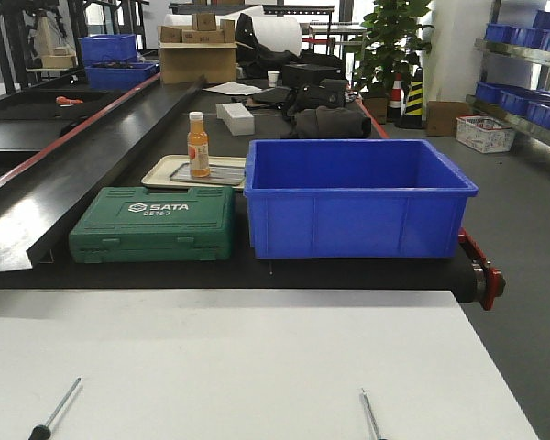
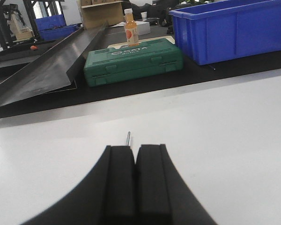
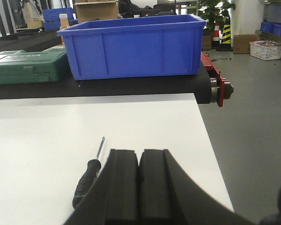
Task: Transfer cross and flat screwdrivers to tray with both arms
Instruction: 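Lower both grippers toward the two black-and-green screwdrivers on the table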
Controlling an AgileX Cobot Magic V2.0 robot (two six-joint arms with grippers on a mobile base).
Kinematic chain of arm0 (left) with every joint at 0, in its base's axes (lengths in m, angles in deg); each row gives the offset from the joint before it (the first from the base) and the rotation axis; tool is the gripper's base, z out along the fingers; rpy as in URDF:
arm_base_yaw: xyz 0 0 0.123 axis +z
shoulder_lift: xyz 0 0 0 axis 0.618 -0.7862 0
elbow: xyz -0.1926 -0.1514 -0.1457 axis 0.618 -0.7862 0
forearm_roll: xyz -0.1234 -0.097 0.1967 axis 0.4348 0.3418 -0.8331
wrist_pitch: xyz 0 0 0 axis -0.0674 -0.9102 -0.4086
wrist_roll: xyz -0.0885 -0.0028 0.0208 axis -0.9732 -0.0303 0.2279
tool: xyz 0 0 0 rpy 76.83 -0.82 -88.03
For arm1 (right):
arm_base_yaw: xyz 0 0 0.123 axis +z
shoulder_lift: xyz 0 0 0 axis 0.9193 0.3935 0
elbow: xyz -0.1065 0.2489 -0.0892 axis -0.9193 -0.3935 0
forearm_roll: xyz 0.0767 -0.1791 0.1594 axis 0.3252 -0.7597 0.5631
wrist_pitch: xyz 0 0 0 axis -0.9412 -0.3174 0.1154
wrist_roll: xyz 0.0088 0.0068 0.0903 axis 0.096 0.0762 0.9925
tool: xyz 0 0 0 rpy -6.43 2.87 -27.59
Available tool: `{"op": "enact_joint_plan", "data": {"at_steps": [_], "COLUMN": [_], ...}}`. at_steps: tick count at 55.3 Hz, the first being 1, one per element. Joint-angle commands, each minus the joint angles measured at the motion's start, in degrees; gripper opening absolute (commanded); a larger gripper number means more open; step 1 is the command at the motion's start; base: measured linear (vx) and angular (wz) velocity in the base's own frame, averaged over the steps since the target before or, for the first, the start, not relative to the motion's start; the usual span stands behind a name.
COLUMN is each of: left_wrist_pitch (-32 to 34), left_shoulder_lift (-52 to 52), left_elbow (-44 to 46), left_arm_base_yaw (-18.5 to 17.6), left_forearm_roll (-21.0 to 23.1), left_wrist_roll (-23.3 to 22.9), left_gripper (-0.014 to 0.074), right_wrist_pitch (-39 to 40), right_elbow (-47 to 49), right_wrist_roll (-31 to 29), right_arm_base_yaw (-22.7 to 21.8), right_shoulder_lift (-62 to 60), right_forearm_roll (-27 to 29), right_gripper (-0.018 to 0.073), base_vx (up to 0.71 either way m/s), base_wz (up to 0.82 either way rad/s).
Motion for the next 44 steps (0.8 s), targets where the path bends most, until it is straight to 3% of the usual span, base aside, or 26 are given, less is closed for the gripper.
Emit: {"op": "enact_joint_plan", "data": {"at_steps": [1, 38, 44], "left_wrist_pitch": [4.9, 5.0, 6.3], "left_shoulder_lift": [0.7, 0.7, 0.7], "left_elbow": [1.6, 1.6, 1.7], "left_arm_base_yaw": [-0.2, -0.2, -0.2], "left_forearm_roll": [0.1, 0.1, 0.1], "left_wrist_roll": [-0.5, -0.5, 0.3], "left_gripper": [0.0003, 0.0003, 0.0003], "right_wrist_pitch": [4.7, 4.7, 7.9], "right_elbow": [-0.4, -0.4, -0.4], "right_wrist_roll": [-0.2, -0.2, 0.0], "right_arm_base_yaw": [-0.3, -0.3, -0.3], "right_shoulder_lift": [-0.3, -0.3, -0.3], "right_forearm_roll": [-0.6, -0.6, -0.5], "right_gripper": [-0.0008, -0.0008, -0.0008], "base_vx": [0.0, 0.0, 0.0], "base_wz": [0.0, 0.0, 0.0]}}
